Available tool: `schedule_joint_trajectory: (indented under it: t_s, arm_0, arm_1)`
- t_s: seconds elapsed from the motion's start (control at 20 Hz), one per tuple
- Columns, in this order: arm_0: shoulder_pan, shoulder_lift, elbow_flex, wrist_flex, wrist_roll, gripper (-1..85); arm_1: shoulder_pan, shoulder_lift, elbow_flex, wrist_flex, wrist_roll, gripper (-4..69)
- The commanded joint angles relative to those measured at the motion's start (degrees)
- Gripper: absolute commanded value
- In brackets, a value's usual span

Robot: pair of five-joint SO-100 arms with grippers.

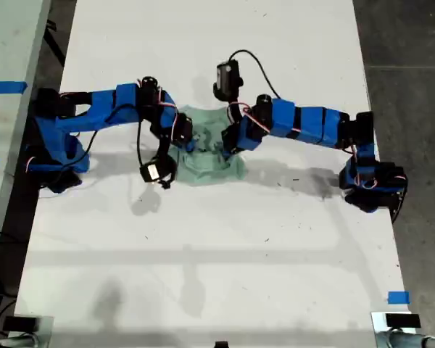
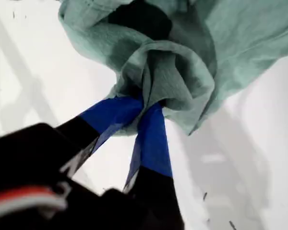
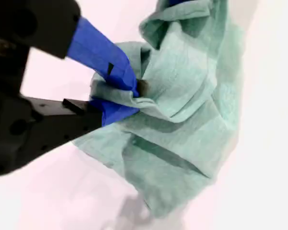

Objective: Fold tshirt

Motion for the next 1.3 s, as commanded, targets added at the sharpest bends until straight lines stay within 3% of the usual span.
schedule_joint_trajectory:
  t_s: [0.0,0.1,0.15,0.2,0.25,0.3,0.55,0.7,0.8,0.95,1.05,1.15,1.25]
  arm_0:
    - [-6.06,0.18,-0.53,-1.41,4.13,0.1]
    - [-8.70,-0.88,-0.18,-1.49,5.45,0.1]
    - [-10.02,-0.97,-0.26,-0.88,5.45,6.6]
    - [-11.34,-0.44,-0.18,0.00,5.54,19.3]
    - [-13.36,0.44,-0.18,1.93,5.19,28.3]
    - [-16.17,1.93,0.00,4.22,4.92,30.8]
    - [-33.66,23.64,13.01,5.54,11.43,31.2]
    - [-36.39,35.42,24.35,4.13,14.06,28.9]
    - [-32.70,48.52,39.55,-2.20,12.83,24.8]
    - [-26.37,74.97,66.01,-8.35,7.12,7.9]
    - [-11.07,90.00,79.10,-16.61,-2.11,0.1]
    - [4.75,97.82,93.78,-29.44,-14.85,0.1]
    - [14.77,98.79,103.89,-39.90,-24.79,0.1]
  arm_1:
    - [5.27,-0.35,-2.90,-3.34,-3.52,-1.2]
    - [7.29,-1.67,-2.90,-3.78,-3.16,2.6]
    - [8.26,-1.49,-2.90,-3.52,-3.34,24.2]
    - [9.49,-0.88,-2.90,-2.90,-4.13,36.0]
    - [11.78,0.18,-2.90,-1.49,-4.57,33.8]
    - [14.59,1.76,-2.90,0.62,-5.62,30.9]
    - [30.32,18.72,1.32,12.66,-12.22,27.1]
    - [32.43,32.87,14.85,14.41,-14.24,26.4]
    - [28.92,45.44,30.59,12.74,-11.43,23.1]
    - [18.54,69.08,57.48,7.82,-1.32,20.8]
    - [8.44,82.44,73.56,3.25,9.05,13.8]
    - [-1.14,93.52,88.24,-2.37,18.02,6.6]
    - [-7.65,104.85,101.16,-4.04,25.66,1.9]
